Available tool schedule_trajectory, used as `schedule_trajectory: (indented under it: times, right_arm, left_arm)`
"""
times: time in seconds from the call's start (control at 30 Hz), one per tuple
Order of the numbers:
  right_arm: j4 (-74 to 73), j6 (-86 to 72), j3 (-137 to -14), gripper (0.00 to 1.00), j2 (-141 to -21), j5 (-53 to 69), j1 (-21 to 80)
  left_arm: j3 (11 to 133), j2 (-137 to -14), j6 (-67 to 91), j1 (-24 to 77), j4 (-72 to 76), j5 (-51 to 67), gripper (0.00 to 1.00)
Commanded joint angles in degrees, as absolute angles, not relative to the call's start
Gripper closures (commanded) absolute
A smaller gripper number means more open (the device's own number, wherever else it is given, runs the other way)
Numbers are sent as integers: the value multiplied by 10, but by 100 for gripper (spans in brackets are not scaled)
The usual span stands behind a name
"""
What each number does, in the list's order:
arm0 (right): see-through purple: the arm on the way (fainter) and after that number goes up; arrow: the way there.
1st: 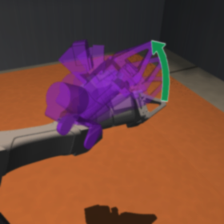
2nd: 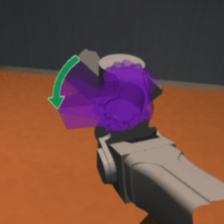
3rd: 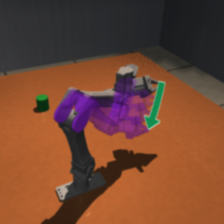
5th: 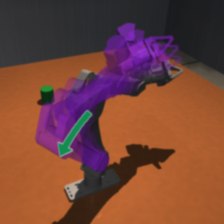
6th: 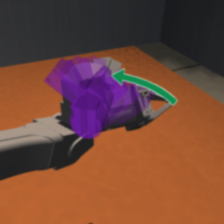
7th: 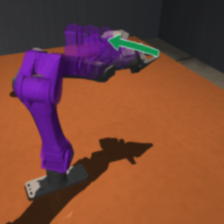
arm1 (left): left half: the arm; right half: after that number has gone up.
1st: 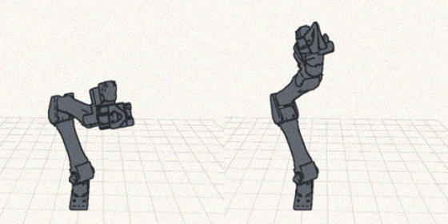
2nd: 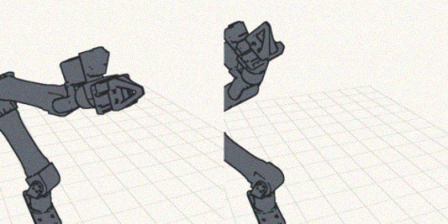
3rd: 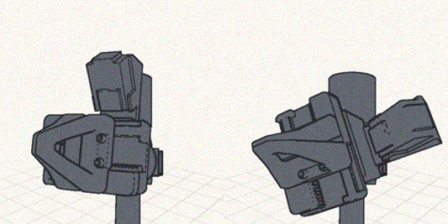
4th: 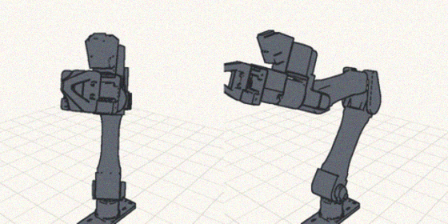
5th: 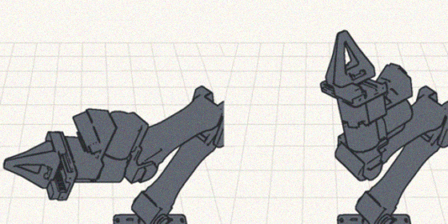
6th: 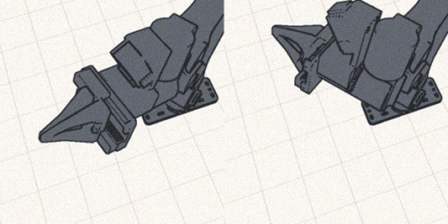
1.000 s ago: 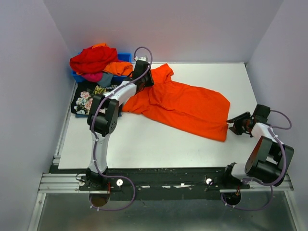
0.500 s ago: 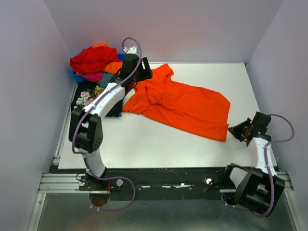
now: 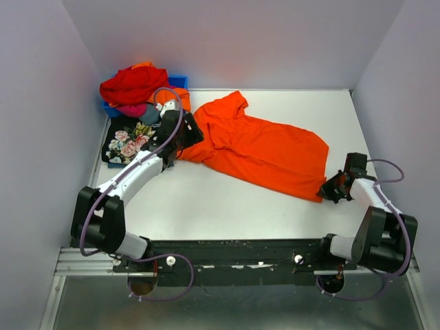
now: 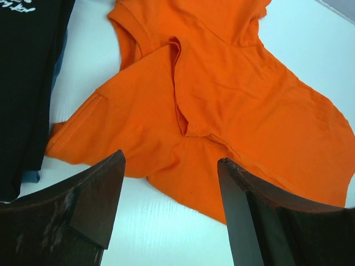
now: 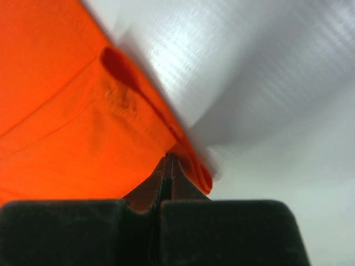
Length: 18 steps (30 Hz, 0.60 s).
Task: Fold and stack the t-shirts
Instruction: Fold the flattened tshirt in 1/3 of the way
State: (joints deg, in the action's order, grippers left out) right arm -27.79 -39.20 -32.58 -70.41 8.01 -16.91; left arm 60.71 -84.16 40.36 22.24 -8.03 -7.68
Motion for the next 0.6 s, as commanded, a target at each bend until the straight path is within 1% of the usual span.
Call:
schedule_trajectory:
  times: [0.0,0.1,0.3,0.4,0.5,0.57]
  right_arm:
    - [-335,-402,-369,99,-766,-22,-167]
    - [-341,-402,-381,99,-801,-47,-167]
    - [-384,-399,-446,99,-842,-132,-167]
    - [-390,-413,-461,99,-839,-164,-170]
    - [-385,-429,-469,99,-820,-210,-174]
    - [-363,-411,-475,99,-790,-167,-174]
  left_arm:
    - [561,-790,440,224,-57,-106,19]
    - [531,-781,446,223,-49,-116,19]
    - [514,-787,452,221,-87,-153,19]
    - [505,-793,468,204,-101,-156,21]
    - [486,-797,482,187,-88,-132,24]
    - [471,-803,488,185,-69,-110,26]
